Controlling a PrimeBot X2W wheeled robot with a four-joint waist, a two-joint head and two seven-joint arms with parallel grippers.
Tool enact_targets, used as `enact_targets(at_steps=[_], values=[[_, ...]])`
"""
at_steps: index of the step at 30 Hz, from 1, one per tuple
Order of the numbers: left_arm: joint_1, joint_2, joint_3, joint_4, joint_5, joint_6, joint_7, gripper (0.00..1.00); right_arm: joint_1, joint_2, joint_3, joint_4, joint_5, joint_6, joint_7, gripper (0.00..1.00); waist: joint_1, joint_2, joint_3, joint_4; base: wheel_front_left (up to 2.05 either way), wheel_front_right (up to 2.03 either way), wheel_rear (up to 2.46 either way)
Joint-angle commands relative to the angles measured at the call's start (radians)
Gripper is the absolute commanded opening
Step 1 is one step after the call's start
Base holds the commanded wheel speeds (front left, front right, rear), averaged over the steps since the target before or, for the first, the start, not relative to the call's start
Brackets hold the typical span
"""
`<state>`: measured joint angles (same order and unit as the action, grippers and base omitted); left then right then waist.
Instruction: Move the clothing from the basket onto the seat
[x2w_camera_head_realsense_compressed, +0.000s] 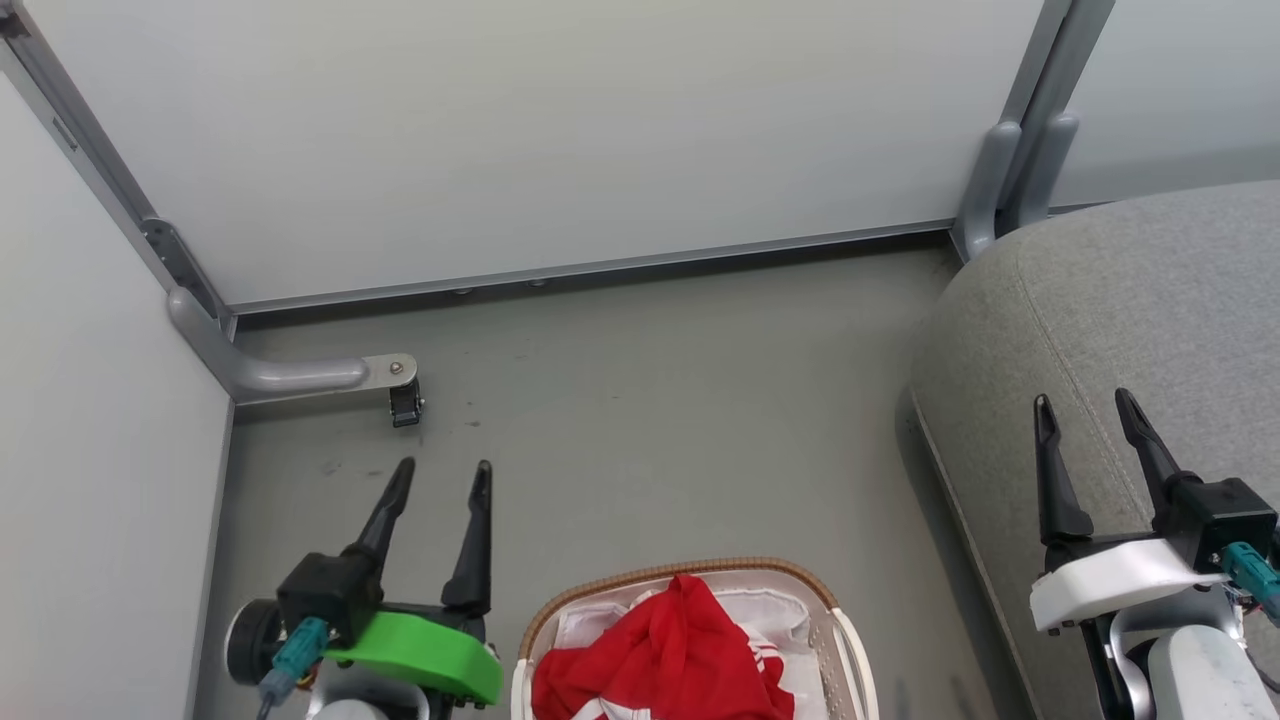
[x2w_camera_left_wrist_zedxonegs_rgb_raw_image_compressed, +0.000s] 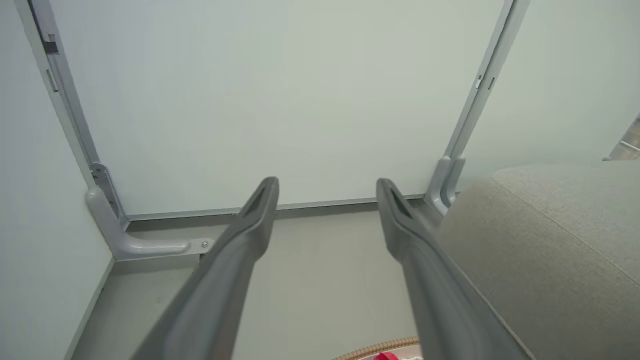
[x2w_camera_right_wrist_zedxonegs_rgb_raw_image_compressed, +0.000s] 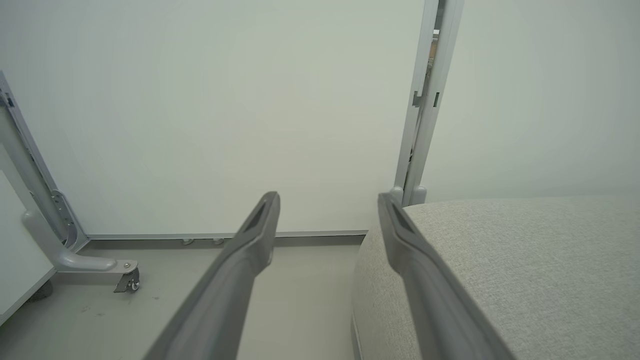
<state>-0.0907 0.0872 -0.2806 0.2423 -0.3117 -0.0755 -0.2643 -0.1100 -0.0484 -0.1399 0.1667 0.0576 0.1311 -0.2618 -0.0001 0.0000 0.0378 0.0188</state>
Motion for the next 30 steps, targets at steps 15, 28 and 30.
enact_targets(at_steps=[15, 28, 30], values=[[0.095, -0.032, 0.18, 0.043, 0.014, -0.041, 0.0, 1.0, 0.048, -0.004, 0.025, 0.02, 0.025, -0.001, -0.005, 1.0, 0.0001, 0.0, -0.04, 0.002, 0.0, 0.0, 0.0], [0.095, -0.037, 0.195, 0.062, 0.013, -0.053, 0.0, 1.0, 0.052, -0.004, 0.044, 0.039, 0.03, -0.001, -0.005, 1.0, 0.0001, 0.0, -0.043, 0.003, 0.0, 0.0, 0.0], [0.095, -0.037, 0.193, 0.064, 0.012, -0.053, 0.0, 1.0, 0.052, -0.004, 0.045, 0.04, 0.031, -0.001, -0.005, 1.0, 0.0001, 0.0, -0.044, 0.003, 0.0, 0.0, 0.0]])
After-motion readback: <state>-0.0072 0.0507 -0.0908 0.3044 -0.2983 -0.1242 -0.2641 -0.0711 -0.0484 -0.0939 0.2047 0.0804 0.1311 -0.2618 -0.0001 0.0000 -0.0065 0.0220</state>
